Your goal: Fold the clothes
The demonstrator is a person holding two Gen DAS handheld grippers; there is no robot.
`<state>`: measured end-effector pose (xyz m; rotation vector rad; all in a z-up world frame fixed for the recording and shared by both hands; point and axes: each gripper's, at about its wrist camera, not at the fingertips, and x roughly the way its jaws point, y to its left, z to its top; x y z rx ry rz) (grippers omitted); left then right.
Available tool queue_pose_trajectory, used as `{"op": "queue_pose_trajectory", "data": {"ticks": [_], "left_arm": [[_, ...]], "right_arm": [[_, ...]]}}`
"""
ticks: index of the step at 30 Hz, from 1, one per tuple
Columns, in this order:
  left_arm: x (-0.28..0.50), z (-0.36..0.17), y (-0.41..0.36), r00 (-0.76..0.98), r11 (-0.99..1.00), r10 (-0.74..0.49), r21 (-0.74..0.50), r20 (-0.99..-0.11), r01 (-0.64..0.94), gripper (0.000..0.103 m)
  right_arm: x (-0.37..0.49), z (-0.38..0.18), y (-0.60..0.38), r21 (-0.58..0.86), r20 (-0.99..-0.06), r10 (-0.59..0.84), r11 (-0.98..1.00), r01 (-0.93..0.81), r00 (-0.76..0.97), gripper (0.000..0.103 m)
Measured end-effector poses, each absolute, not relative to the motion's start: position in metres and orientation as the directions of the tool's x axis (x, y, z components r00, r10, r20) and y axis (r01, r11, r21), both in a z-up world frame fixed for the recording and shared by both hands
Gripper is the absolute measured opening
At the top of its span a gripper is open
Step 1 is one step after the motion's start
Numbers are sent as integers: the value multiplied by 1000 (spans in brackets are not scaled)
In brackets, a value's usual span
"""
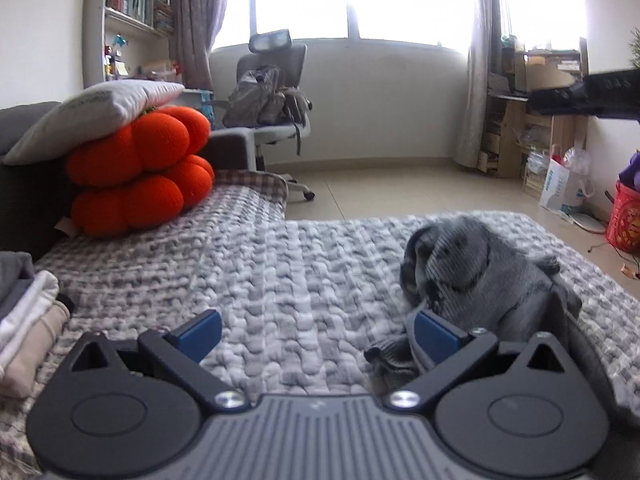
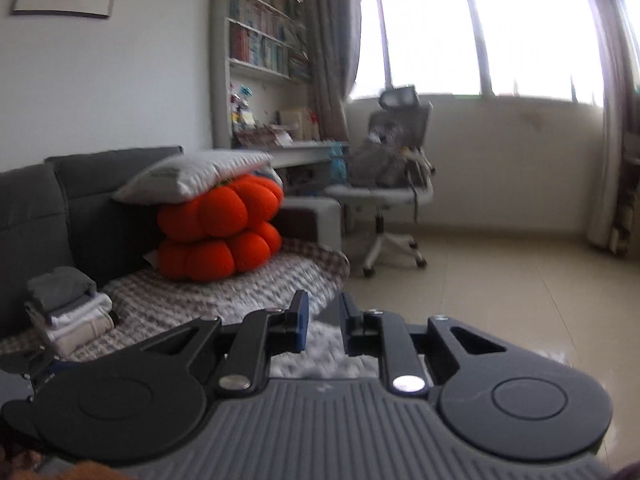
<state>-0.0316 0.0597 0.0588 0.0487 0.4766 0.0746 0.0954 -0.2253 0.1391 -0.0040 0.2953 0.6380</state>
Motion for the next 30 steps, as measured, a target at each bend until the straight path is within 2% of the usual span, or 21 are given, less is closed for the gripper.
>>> {"op": "queue_pose_trajectory", "data": {"ticks": [1,2,4,9,14,16,17,18,19,21,25,30], "left_arm": [[-29,57,59,884,996,87,62,-460,-66,103],[-26,56,58,883,997,79,50,-463,-63,103],[-23,54,56,880,998,57,24,-472,-51,103],[-14,45,48,866,999,40,11,-499,-40,103],[-2,32,46,840,999,14,-36,-542,-39,103],[0,27,46,833,999,16,-34,-553,-42,103],[0,26,47,832,998,18,-36,-554,-45,103],[0,25,49,831,998,20,-38,-555,-49,103],[0,24,50,831,998,22,-39,-557,-53,103],[0,22,52,829,997,26,-42,-559,-60,103],[0,22,58,826,997,24,-46,-563,-61,103],[1,25,61,830,996,10,-68,-558,-58,103]], "right_arm": [[93,144,-219,88,-297,577,810,-580,761,28],[92,148,-213,90,-320,568,815,-573,758,39],[95,144,-210,126,-361,568,815,-565,739,55],[75,99,-220,222,-436,600,794,-566,671,55],[94,60,-224,338,-497,627,776,-532,600,55],[101,45,-218,341,-525,631,771,-538,571,55],[104,39,-215,338,-537,631,769,-543,560,47],[103,39,-210,305,-541,621,773,-556,567,34],[99,40,-205,264,-540,605,782,-565,585,4],[90,48,-205,232,-515,589,795,-561,622,5],[61,79,-239,187,-393,507,861,-473,767,5],[27,118,-326,180,-240,353,931,-316,904,5]]}}
